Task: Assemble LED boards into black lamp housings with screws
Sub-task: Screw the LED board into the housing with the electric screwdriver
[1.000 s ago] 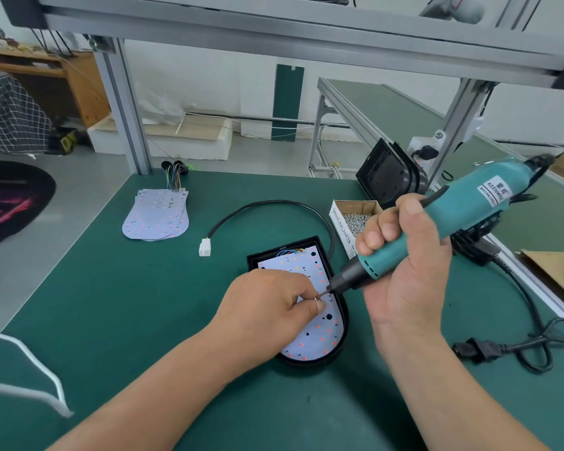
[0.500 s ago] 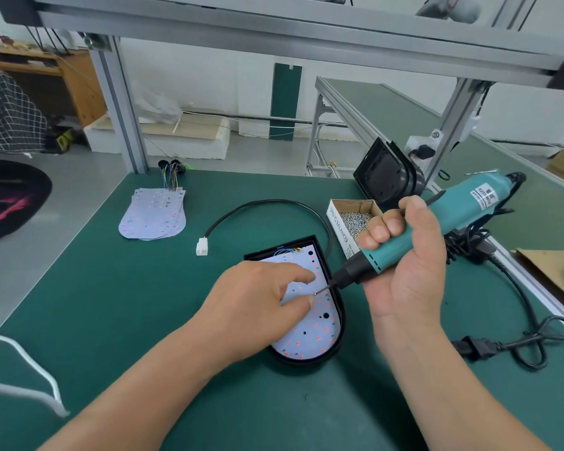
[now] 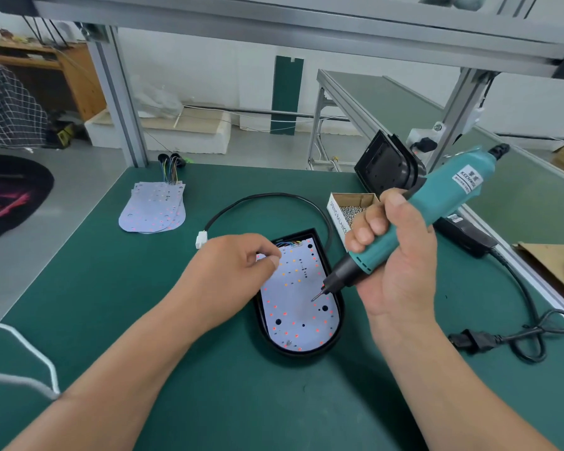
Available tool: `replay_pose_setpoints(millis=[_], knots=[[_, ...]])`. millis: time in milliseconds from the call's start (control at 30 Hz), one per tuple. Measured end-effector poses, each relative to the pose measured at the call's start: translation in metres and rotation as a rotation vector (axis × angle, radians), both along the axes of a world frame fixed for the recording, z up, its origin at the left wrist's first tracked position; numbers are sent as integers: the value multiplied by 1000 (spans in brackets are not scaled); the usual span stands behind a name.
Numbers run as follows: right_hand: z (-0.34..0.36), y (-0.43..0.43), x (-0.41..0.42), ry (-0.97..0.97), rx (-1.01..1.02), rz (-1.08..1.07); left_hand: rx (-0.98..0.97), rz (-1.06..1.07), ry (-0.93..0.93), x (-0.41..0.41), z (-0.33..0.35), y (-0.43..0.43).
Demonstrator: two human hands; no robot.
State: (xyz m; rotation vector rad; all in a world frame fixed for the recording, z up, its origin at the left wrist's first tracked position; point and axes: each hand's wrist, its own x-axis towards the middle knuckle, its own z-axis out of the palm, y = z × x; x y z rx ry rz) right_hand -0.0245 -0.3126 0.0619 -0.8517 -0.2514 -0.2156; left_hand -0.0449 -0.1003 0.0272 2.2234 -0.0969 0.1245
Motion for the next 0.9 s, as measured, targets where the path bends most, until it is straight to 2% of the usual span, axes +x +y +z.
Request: replay_pose_setpoints(millis=[200, 267, 300, 400, 433, 500, 567, 900], knots=[[-5, 8, -4, 18, -24, 88, 85, -83, 15, -8, 3, -2], [-5, 10, -4, 21, -35, 96, -32, -96, 29, -9, 7, -7], [-5, 9, -3, 21, -33, 87, -231, -85, 90, -10, 10, -8], [-3, 3, 1, 54, 34, 54, -1119, -63, 435, -4, 21, -3], [-2, 0, 3, 77, 74, 46, -1327, -43, 503, -2, 24, 1], [-1, -4, 6, 131, 153, 25, -1537, 27, 522, 2, 24, 11], [-1, -4, 9, 173, 196, 6, -1533, 66, 483, 4, 21, 15], [0, -6, 10, 153, 252, 35, -957, -149, 426, -12, 6, -17]])
